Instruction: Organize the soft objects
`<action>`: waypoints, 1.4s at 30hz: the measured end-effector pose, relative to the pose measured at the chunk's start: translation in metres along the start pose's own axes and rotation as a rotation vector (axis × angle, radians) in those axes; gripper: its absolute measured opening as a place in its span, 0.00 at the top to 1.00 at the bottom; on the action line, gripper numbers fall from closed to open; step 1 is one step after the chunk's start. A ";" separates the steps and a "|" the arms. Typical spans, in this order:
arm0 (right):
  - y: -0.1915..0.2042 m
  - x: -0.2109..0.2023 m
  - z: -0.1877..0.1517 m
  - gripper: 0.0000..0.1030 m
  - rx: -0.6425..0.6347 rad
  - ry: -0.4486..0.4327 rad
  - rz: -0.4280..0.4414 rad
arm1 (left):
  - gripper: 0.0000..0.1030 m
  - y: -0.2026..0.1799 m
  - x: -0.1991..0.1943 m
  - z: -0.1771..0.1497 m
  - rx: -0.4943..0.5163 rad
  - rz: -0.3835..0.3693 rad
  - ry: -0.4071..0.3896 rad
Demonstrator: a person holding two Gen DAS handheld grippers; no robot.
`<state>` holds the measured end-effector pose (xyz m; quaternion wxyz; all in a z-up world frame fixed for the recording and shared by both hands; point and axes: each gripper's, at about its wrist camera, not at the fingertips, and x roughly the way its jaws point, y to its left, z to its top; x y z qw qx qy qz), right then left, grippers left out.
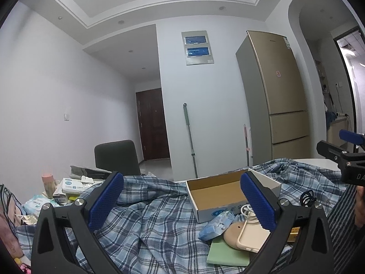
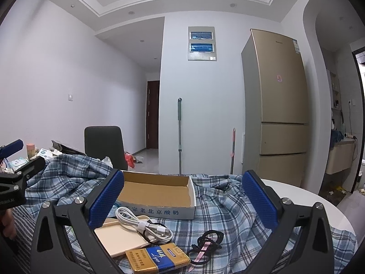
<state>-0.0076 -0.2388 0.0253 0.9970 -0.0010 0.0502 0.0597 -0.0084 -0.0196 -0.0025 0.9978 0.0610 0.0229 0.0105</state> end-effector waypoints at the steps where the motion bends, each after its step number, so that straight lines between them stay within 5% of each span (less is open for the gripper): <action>1: 0.001 0.000 0.001 0.00 -0.002 -0.003 0.001 | 0.00 -0.001 0.001 0.000 0.003 0.000 0.002; 20: 0.003 0.005 -0.002 0.00 -0.019 -0.001 0.007 | 0.00 0.001 0.001 0.000 -0.009 -0.010 0.005; 31: 0.005 0.012 -0.004 0.00 -0.020 0.035 0.006 | 0.00 0.006 0.016 -0.001 -0.034 -0.061 0.095; 42: 0.011 0.017 -0.006 0.00 -0.048 0.062 0.001 | 0.00 0.006 0.011 0.000 -0.039 -0.059 0.062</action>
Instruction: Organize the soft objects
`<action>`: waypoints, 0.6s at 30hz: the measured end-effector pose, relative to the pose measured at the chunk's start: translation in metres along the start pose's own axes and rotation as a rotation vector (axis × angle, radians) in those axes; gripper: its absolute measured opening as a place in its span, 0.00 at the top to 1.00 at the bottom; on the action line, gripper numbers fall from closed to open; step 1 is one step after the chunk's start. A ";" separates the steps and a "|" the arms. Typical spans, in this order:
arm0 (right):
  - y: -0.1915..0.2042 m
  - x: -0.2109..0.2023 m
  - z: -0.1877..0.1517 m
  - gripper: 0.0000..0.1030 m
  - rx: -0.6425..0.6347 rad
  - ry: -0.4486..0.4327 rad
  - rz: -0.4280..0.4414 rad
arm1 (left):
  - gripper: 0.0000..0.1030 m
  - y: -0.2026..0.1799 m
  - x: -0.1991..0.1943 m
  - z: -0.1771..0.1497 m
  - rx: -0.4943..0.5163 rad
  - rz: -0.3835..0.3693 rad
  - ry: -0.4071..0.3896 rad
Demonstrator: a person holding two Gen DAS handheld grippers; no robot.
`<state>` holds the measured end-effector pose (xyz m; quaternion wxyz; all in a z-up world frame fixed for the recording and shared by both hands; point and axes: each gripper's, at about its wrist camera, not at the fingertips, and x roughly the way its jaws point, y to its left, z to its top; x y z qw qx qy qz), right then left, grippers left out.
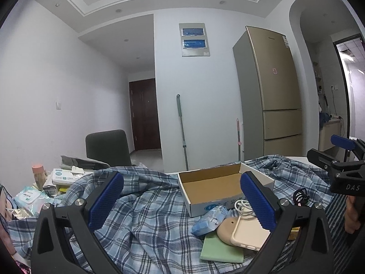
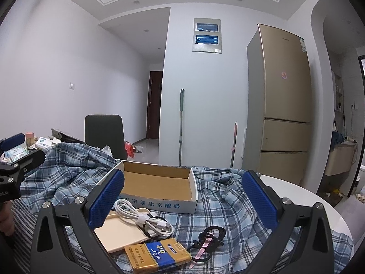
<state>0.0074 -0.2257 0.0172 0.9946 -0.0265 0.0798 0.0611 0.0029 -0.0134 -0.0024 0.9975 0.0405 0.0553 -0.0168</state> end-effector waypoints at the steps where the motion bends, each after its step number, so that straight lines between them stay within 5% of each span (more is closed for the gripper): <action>1: 0.000 -0.001 0.000 0.00 -0.001 -0.003 -0.001 | 0.00 0.000 0.000 0.000 0.001 0.000 -0.001; 7: 0.001 -0.008 0.010 0.00 -0.007 -0.016 -0.003 | 0.00 0.000 -0.001 0.010 -0.024 0.012 0.028; 14: 0.014 -0.012 0.043 0.00 -0.054 0.071 0.044 | 0.00 -0.001 -0.031 0.052 0.007 0.021 -0.055; 18: 0.018 -0.003 0.059 0.00 -0.042 0.149 0.075 | 0.00 -0.003 -0.031 0.072 -0.023 -0.019 -0.007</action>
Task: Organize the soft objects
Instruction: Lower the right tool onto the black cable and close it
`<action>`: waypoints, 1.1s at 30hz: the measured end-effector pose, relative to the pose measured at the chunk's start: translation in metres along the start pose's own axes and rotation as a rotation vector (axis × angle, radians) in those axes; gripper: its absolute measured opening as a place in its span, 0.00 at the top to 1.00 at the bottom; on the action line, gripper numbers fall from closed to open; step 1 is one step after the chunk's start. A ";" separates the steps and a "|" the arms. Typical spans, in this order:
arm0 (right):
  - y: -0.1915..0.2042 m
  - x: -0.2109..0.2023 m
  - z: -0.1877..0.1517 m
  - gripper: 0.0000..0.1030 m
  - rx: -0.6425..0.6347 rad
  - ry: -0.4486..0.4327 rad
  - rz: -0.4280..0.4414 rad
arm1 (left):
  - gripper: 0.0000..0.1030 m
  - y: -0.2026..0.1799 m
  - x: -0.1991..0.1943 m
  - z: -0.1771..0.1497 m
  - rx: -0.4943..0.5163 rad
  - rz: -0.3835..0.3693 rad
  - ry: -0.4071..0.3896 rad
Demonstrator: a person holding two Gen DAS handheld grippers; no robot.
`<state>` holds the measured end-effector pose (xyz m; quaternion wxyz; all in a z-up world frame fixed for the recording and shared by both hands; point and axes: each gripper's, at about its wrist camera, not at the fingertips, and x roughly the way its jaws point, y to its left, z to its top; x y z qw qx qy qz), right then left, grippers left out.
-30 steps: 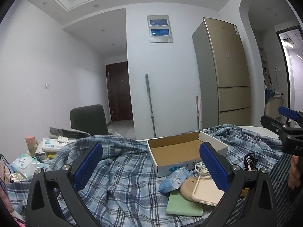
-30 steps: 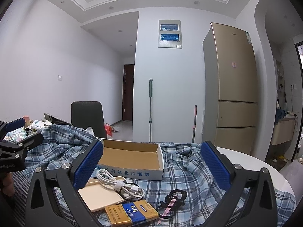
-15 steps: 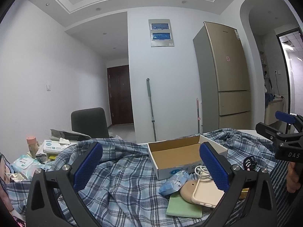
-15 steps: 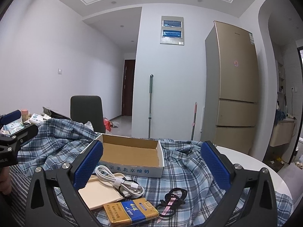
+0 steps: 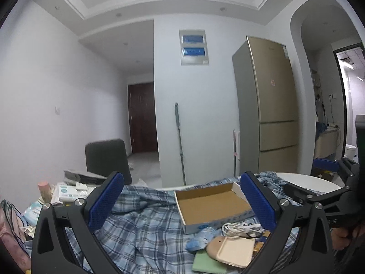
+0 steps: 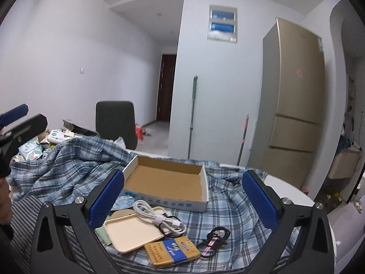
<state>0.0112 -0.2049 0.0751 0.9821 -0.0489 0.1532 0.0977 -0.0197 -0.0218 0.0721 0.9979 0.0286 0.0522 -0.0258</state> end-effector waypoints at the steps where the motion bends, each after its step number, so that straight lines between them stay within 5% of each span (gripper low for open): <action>1: -0.001 0.003 0.004 0.00 0.009 0.018 0.007 | 0.00 -0.002 0.004 0.004 -0.002 -0.002 0.022; 8: -0.013 0.038 0.019 0.00 0.070 0.130 0.082 | 0.00 0.001 0.038 0.004 -0.018 0.018 0.135; 16: -0.017 0.075 -0.004 0.00 0.093 0.220 0.138 | 0.00 0.017 0.086 -0.023 -0.062 -0.022 0.405; 28: -0.041 0.092 -0.037 0.00 0.139 0.410 0.135 | 0.00 -0.022 0.108 -0.047 -0.051 -0.068 0.438; 33: -0.061 0.099 -0.052 0.04 0.153 0.471 0.037 | 0.00 -0.031 0.116 -0.078 -0.035 -0.120 0.493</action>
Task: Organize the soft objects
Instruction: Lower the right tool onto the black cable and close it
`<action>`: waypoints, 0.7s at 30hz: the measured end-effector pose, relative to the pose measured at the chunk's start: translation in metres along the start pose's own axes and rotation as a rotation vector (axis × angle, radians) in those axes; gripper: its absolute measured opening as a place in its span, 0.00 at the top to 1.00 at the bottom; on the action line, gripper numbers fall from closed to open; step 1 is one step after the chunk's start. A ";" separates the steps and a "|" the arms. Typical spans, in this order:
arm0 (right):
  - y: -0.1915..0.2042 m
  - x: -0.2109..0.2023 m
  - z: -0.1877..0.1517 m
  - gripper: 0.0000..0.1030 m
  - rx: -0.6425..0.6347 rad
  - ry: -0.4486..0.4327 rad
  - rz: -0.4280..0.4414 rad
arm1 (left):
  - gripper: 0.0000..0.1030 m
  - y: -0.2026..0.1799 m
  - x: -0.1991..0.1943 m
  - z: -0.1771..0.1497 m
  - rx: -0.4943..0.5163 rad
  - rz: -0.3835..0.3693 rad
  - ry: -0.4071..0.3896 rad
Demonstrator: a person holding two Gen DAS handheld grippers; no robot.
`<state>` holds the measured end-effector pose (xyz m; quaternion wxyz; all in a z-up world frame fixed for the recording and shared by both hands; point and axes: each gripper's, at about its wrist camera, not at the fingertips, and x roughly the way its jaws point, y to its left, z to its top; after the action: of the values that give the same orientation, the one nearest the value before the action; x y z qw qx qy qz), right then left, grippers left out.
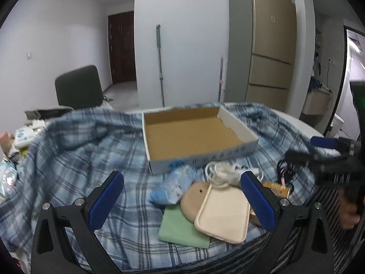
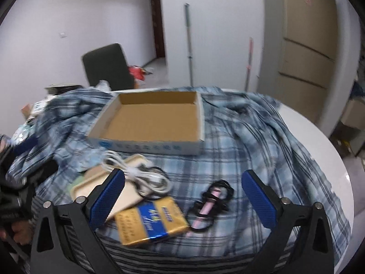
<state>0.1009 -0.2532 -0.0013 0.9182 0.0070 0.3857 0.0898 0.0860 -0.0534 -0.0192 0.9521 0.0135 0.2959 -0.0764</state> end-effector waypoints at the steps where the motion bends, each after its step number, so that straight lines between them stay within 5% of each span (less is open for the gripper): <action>1: -0.005 0.005 0.000 0.06 0.019 0.023 -0.013 | 0.00 0.001 0.007 -0.005 -0.003 -0.003 0.014; 8: -0.017 0.044 -0.009 0.17 0.061 0.153 -0.079 | 0.00 0.016 0.031 -0.018 -0.064 0.002 0.057; 13: -0.026 0.060 -0.018 0.25 0.120 0.199 -0.085 | 0.00 0.017 0.023 -0.020 -0.053 -0.012 0.019; 15: -0.029 0.062 -0.019 0.35 0.127 0.208 -0.078 | 0.00 0.015 0.022 -0.020 -0.044 -0.009 0.021; 17: -0.031 0.070 -0.021 0.56 0.135 0.244 -0.078 | 0.00 0.016 0.024 -0.019 -0.049 -0.009 0.027; 21: -0.035 0.078 -0.025 0.66 0.150 0.281 -0.051 | 0.00 0.019 0.026 -0.019 -0.068 -0.006 0.037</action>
<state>0.1426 -0.2762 -0.0765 0.8542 0.0531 0.5159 0.0375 0.0995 -0.0368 -0.0498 0.9461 -0.0183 0.3160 -0.0688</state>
